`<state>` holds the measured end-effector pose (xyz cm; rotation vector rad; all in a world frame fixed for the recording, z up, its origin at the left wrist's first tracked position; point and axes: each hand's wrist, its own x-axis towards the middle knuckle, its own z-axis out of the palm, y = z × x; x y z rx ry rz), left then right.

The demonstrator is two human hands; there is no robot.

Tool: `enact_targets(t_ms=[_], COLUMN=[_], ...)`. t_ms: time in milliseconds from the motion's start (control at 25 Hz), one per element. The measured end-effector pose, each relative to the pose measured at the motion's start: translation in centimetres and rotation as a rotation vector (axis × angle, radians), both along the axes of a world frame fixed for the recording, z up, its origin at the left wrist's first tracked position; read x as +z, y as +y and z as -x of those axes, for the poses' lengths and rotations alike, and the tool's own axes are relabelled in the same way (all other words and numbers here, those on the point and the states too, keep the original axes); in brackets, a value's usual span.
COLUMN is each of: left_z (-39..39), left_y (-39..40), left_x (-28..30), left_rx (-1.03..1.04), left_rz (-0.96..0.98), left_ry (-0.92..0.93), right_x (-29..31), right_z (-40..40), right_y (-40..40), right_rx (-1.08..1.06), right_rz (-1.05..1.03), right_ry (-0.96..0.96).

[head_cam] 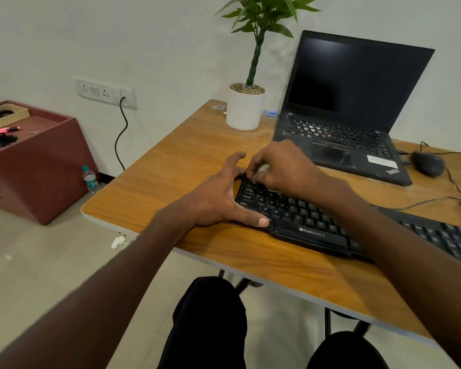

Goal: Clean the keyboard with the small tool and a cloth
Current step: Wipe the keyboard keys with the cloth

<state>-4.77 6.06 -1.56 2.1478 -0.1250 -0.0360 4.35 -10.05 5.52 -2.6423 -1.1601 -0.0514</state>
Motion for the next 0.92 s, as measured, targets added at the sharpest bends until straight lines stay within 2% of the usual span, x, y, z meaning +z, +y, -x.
enact_targets(t_ms=[120,200,280,400,560,920], left_z=[0.0,0.1,0.0,0.0,-0.1,-0.3], left_y=[-0.1,-0.1,0.0,0.0,0.1,0.2], left_x=[0.2,0.2,0.1,0.1,-0.1,-0.2], left_rx=[-0.006,-0.017,-0.015,-0.007,-0.023,-0.005], left_rz=[0.002,0.005,0.015,0.015,0.007,0.0], left_ry=[-0.001,-0.001,-0.002,0.004,-0.001,0.006], right_x=[-0.2,-1.1,-2.1,-3.1,-1.5,0.0], right_z=[-0.5,-0.4,0.0,0.1,0.0,0.0], right_y=[-0.4,-0.2,-0.3,-0.1,-0.5,-0.4], right_rx=[-0.068,-0.094,-0.096,-0.132,0.006,-0.067], right_rz=[-0.065,-0.216,-0.362,-0.414,-0.229,-0.037], right_ry=[-0.017,-0.027,0.041,-0.006,0.068,-0.01])
